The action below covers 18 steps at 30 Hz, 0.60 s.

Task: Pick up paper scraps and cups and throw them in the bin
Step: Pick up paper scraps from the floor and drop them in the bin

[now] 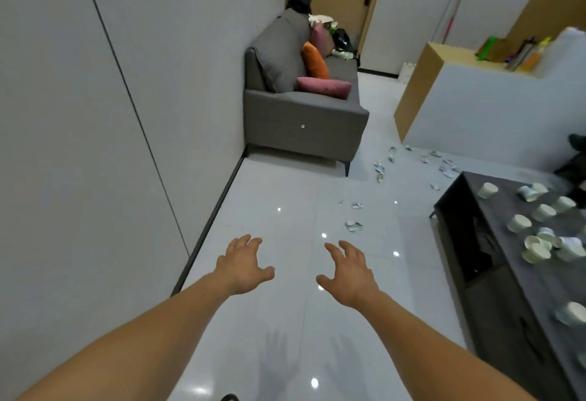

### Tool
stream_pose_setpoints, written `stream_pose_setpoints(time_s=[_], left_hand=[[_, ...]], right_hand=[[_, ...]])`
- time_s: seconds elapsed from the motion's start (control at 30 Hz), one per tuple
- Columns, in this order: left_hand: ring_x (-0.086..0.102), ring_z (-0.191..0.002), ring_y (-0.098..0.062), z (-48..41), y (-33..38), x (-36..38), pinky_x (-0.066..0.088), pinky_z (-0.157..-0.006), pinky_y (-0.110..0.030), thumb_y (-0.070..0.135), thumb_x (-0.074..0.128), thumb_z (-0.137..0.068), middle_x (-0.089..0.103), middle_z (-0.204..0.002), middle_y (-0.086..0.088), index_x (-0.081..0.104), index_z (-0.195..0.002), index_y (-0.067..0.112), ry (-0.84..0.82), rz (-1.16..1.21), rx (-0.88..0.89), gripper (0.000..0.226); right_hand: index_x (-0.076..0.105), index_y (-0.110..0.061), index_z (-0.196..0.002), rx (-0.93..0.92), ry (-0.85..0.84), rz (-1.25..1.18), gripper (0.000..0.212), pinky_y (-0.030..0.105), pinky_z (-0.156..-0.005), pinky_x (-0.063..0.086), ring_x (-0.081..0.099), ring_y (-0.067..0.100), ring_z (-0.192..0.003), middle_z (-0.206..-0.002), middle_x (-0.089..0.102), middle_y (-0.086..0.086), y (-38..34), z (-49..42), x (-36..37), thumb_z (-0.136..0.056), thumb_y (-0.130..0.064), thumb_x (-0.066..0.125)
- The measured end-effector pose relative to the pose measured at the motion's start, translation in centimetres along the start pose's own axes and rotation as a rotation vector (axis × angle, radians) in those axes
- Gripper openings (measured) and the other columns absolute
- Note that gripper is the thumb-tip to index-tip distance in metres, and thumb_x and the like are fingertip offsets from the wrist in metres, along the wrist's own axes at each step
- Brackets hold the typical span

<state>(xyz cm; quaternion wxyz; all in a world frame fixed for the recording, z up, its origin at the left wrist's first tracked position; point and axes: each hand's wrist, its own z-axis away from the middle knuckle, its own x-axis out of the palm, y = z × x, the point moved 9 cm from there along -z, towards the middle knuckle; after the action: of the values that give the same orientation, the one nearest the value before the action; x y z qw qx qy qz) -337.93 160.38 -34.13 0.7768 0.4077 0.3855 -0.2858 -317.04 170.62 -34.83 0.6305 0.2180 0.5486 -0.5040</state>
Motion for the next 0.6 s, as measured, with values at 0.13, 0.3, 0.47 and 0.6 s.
stream_pose_setpoints(time_s=[0.13,0.3,0.47,0.6], left_hand=[[0.005,-0.147,-0.022,-6.2,3.4,-1.4,0.019,-0.117,-0.044,0.051,0.057,-0.086,0.009,-0.160,-0.001,0.017,-0.152,0.022,-0.062,-0.042,0.093,0.082],[0.005,-0.147,-0.021,-13.1,9.3,-0.8,0.020,-0.117,-0.044,0.051,0.057,-0.086,0.010,-0.160,-0.001,0.017,-0.152,0.022,-0.149,-0.095,0.196,0.083],[0.005,-0.147,-0.022,-21.0,16.0,0.3,0.020,-0.117,-0.043,0.050,0.057,-0.086,0.010,-0.160,-0.002,0.016,-0.152,0.021,-0.195,-0.140,0.260,0.083],[0.005,-0.147,-0.021,-27.4,20.6,0.4,0.019,-0.117,-0.043,0.050,0.057,-0.086,0.010,-0.160,-0.001,0.016,-0.152,0.021,-0.208,-0.160,0.248,0.083]], right_hand=[[0.014,-0.031,-0.154,0.114,0.013,-0.026,0.078,0.048,-0.111,0.033,0.003,0.021,-0.148,-0.161,0.006,-0.002,2.6,-3.0,-1.5,-0.091,-0.052,0.055],[0.015,-0.031,-0.154,0.218,0.054,-0.093,0.077,0.046,-0.112,0.033,0.003,0.021,-0.148,-0.161,0.006,-0.002,7.0,-6.9,-3.5,-0.091,-0.049,0.055],[0.014,-0.030,-0.155,0.273,0.052,-0.119,0.077,0.046,-0.112,0.032,0.003,0.022,-0.148,-0.161,0.006,-0.001,13.0,-13.4,-5.3,-0.092,-0.049,0.055],[0.014,-0.030,-0.155,0.287,0.056,-0.152,0.078,0.046,-0.112,0.033,0.003,0.022,-0.148,-0.162,0.006,0.000,17.7,-19.9,-7.7,-0.092,-0.048,0.056]])
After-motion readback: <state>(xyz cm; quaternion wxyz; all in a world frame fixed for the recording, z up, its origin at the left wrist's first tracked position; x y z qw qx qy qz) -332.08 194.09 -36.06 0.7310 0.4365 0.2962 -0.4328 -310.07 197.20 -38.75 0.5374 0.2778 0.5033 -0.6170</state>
